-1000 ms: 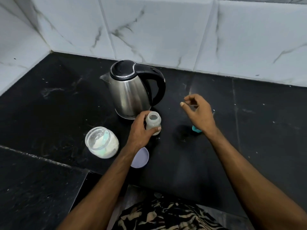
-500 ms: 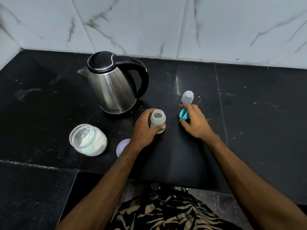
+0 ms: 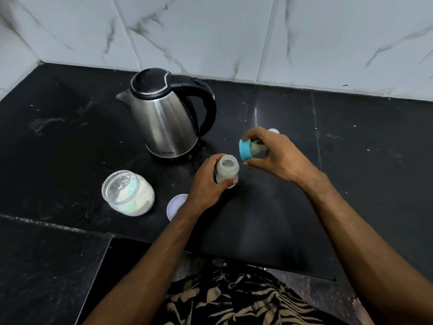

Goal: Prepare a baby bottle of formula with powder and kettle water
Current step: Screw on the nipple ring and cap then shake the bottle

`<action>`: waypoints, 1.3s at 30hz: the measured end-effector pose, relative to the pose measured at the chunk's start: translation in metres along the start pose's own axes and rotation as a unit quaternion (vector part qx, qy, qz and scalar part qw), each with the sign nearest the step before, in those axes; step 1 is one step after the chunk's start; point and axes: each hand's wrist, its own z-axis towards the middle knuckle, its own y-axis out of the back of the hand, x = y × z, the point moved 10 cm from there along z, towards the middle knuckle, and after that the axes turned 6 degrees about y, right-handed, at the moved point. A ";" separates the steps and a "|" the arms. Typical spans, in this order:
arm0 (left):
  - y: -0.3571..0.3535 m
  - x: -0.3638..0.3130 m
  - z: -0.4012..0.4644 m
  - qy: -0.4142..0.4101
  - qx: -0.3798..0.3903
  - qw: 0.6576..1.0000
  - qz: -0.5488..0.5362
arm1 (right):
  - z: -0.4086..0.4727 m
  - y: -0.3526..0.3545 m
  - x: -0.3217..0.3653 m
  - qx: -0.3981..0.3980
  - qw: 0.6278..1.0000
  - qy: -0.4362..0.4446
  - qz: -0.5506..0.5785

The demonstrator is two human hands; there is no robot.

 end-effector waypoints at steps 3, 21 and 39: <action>0.000 -0.002 -0.002 0.000 -0.001 1.000 -0.003 | 0.011 -0.004 0.025 0.066 0.994 0.050 -0.066; -0.002 0.006 -0.006 0.022 -0.004 1.000 -0.005 | 0.030 -0.044 0.038 0.183 0.977 0.058 -0.098; 0.000 0.004 -0.004 0.024 -0.006 1.000 0.013 | 0.032 -0.042 0.025 0.107 0.983 0.029 -0.144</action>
